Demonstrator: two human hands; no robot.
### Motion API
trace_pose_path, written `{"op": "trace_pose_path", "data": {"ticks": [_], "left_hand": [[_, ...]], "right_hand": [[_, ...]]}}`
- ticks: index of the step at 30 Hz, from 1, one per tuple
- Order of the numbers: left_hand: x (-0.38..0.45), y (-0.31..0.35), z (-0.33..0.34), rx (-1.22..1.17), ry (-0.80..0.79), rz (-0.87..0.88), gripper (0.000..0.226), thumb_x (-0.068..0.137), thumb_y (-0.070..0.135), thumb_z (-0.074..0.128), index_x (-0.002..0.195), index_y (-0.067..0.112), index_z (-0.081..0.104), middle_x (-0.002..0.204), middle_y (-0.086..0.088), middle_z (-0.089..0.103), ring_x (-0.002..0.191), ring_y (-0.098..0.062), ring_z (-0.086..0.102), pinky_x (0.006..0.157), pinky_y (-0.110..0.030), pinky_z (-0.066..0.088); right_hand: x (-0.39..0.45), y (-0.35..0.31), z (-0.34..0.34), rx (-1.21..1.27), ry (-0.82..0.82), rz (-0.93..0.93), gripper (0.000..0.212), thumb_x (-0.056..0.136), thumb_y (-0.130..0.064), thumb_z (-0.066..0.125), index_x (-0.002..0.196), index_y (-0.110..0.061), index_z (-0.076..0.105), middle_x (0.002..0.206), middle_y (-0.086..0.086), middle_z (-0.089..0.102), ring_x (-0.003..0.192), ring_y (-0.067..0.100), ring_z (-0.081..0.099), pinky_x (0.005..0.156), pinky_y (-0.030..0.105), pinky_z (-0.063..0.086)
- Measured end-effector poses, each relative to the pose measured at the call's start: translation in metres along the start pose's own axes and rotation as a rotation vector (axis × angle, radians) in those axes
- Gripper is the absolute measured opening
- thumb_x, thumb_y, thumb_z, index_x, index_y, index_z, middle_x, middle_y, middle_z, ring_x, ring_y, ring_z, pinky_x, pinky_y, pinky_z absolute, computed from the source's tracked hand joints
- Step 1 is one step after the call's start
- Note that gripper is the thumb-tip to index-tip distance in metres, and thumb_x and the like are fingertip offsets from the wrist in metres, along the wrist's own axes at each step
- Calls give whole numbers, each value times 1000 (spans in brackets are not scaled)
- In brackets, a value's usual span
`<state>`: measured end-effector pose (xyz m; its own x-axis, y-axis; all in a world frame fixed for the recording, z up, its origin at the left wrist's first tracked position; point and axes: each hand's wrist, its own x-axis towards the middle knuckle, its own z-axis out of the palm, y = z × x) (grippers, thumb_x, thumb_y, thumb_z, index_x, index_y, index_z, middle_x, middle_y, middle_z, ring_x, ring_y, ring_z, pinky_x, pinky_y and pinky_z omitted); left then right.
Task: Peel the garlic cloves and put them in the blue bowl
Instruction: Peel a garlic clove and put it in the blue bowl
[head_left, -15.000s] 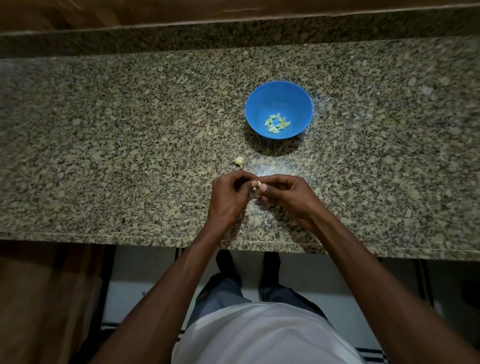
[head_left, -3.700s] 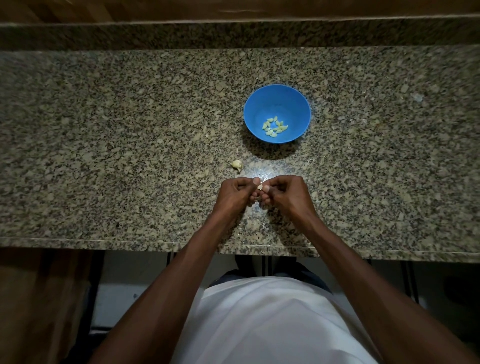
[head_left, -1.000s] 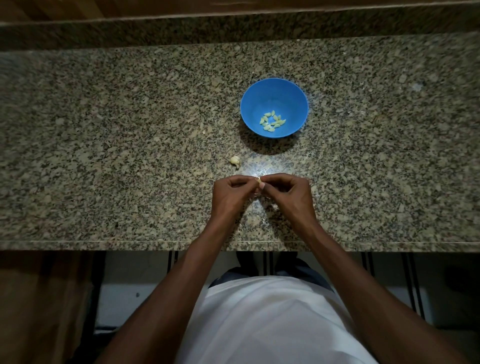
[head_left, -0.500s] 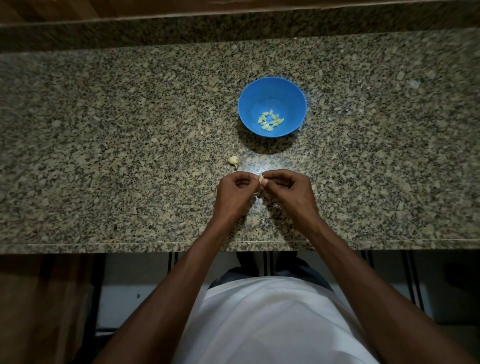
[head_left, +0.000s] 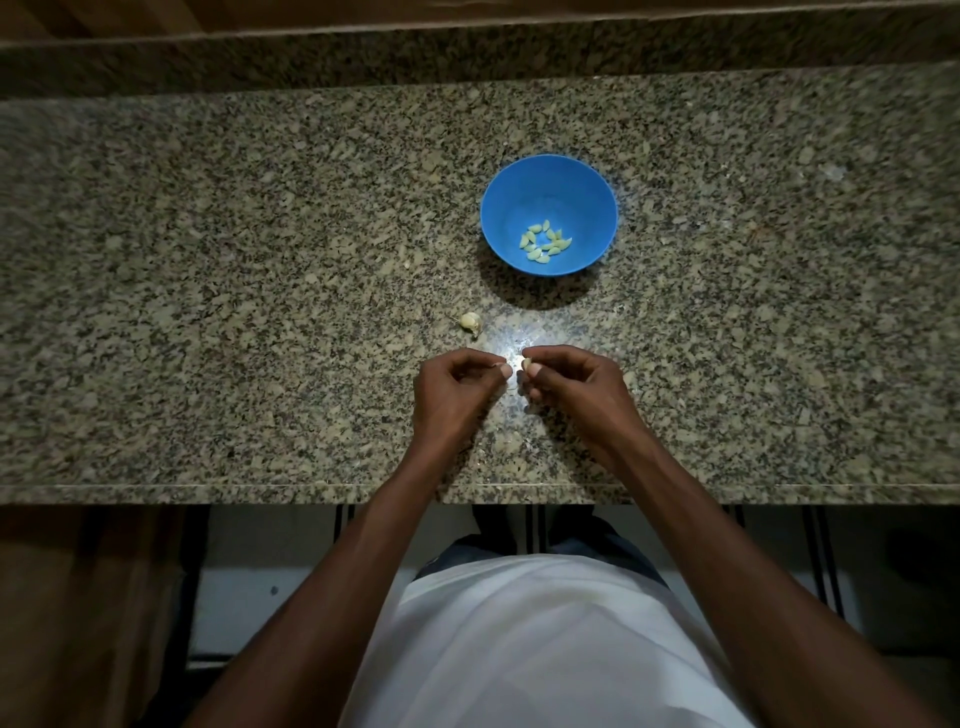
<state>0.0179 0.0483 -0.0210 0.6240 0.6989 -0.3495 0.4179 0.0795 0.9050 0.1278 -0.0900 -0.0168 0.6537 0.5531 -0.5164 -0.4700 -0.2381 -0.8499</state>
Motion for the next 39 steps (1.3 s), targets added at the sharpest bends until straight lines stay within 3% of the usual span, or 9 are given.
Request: {"op": "trace_pose_path", "data": {"ticks": [3, 5, 7, 10, 16, 22, 26, 30, 39], "left_hand": [[0, -2, -1, 47, 2, -6, 22, 92, 34, 80, 91, 12, 83, 77, -1, 79, 73, -17, 77, 74, -35, 64], [0, -5, -1, 56, -13, -10, 18, 93, 28, 79, 101, 12, 82, 82, -1, 79, 77, -16, 77, 79, -38, 65], [0, -6, -2, 42, -26, 3, 24, 92, 21, 80, 115, 14, 79, 92, -1, 80, 86, -14, 77, 82, -35, 64], [-2, -2, -4, -48, -87, 10, 23, 95, 25, 78, 115, 14, 79, 96, -1, 80, 92, -14, 76, 80, -27, 59], [-6, 5, -4, -97, -213, 53, 19, 90, 18, 82, 105, 7, 80, 98, -2, 80, 93, -14, 77, 76, -21, 57], [-1, 4, -12, -71, -281, 43, 17, 93, 14, 78, 107, 5, 80, 100, -6, 81, 97, -20, 78, 89, -31, 60], [4, 3, -15, 10, -283, 72, 15, 94, 16, 78, 106, 8, 80, 96, -4, 81, 94, -22, 78, 90, -43, 62], [5, 5, -10, 43, -246, 79, 12, 97, 13, 74, 105, 6, 79, 91, -5, 81, 88, -23, 78, 86, -46, 64], [4, 5, 0, 191, -172, 127, 13, 99, 20, 71, 105, 10, 78, 92, 1, 79, 86, -9, 75, 84, -38, 64]], "right_hand": [[0, 0, 0, -29, 4, -4, 18, 96, -6, 73, 110, -13, 81, 103, 10, 80, 94, 24, 74, 92, 43, 63], [-1, 0, 0, -46, 3, -24, 19, 95, -5, 74, 111, -13, 81, 106, 5, 81, 103, 23, 75, 92, 38, 62], [-1, 0, 0, -56, 9, -58, 23, 93, -4, 77, 114, -13, 80, 108, 6, 80, 104, 22, 75, 89, 34, 62], [-1, -2, 0, -52, 14, -97, 33, 90, -1, 80, 121, -10, 75, 106, 15, 78, 98, 20, 76, 84, 27, 60], [-3, -5, 1, -129, 6, -164, 47, 86, -8, 86, 129, -11, 68, 103, 9, 78, 98, 22, 77, 87, 37, 64], [-3, -6, -1, -237, -11, -207, 48, 88, -7, 83, 132, -16, 66, 101, 3, 79, 99, 20, 77, 91, 46, 63], [-4, -6, -2, -227, -31, -205, 52, 87, -4, 83, 134, -15, 64, 102, 5, 79, 96, 21, 78, 87, 41, 64], [-5, -7, -1, -137, -13, -166, 52, 86, -4, 84, 133, -13, 65, 102, 5, 79, 94, 21, 78, 79, 30, 63], [-2, -9, -3, -124, 0, -163, 51, 83, -6, 88, 129, -12, 67, 100, 7, 80, 97, 21, 78, 90, 39, 64]]}}
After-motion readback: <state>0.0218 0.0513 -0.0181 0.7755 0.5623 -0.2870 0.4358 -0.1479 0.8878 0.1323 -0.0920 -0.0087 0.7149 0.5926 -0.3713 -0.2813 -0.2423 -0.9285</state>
